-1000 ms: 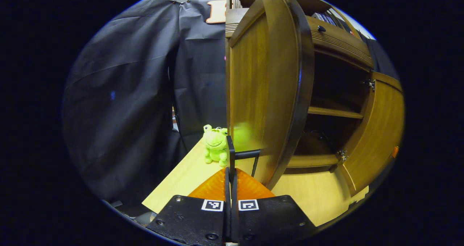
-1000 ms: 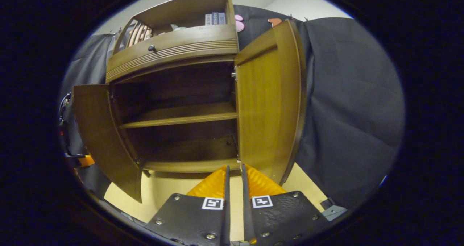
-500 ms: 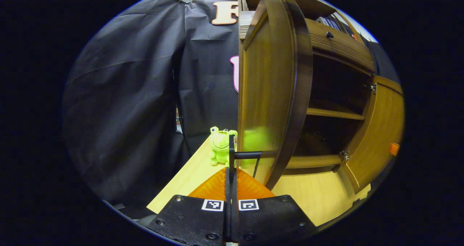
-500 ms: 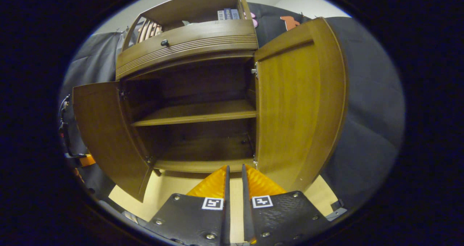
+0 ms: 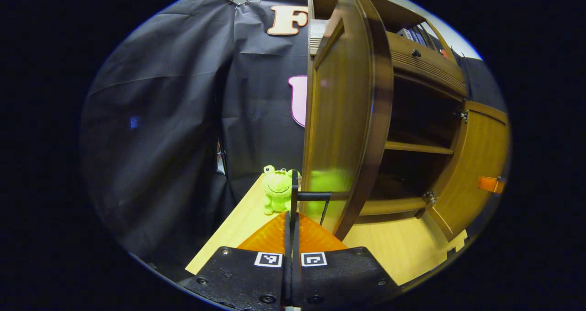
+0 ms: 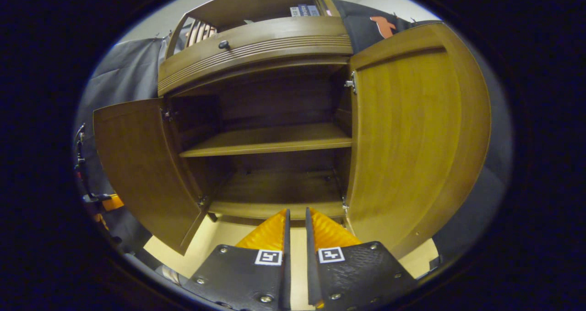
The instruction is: Open the right door of the double-door shoe cabinet with the right hand, and open the left door with the left hand.
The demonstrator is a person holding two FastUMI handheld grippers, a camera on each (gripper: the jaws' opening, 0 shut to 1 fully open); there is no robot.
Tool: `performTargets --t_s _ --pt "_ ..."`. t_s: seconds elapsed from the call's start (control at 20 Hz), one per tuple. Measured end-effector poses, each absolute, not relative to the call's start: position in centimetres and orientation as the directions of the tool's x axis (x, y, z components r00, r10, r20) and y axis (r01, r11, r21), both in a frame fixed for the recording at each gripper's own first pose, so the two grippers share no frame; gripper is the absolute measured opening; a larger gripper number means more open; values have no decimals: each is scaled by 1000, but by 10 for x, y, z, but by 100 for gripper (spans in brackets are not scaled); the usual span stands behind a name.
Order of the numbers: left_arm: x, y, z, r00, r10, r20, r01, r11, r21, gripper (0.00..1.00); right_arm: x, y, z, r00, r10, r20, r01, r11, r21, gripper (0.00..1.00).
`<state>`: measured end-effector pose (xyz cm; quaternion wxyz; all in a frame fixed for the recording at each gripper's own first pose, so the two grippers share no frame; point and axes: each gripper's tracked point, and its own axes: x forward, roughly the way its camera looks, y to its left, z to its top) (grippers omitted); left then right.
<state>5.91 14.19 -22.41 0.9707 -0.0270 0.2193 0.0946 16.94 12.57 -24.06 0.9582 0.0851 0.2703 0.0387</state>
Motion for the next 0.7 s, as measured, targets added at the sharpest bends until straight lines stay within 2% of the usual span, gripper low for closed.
performTargets --t_s 0.1,0.15,0.25,0.3,0.35,0.4,0.5,0.7 --pt "58 146 -222 890 167 -424 -193 981 -19 5 175 132 -243 848 141 -511 -45 980 195 15" --pt "56 149 -222 890 170 -424 -203 979 -33 0 177 135 -244 847 150 -510 -54 979 199 15" --pt "53 156 -221 888 183 -421 -230 971 -64 18 180 138 -243 846 162 -509 -66 977 202 15" --pt "51 160 -219 888 196 -416 -245 967 -66 20 181 139 -244 845 166 -508 -69 976 205 15" --pt "45 165 -217 885 218 -412 -265 963 -59 15 182 139 -245 844 170 -508 -71 975 209 15" --pt "40 172 -212 880 252 -403 -292 956 -40 23 183 140 -246 843 173 -509 -73 975 210 15" --pt "28 188 -201 871 316 -377 -345 938 -12 23 186 141 -247 842 178 -509 -82 975 207 15" --pt "11 194 -175 872 362 -330 -406 911 -73 23 196 145 -245 843 195 -501 -104 973 204 15"
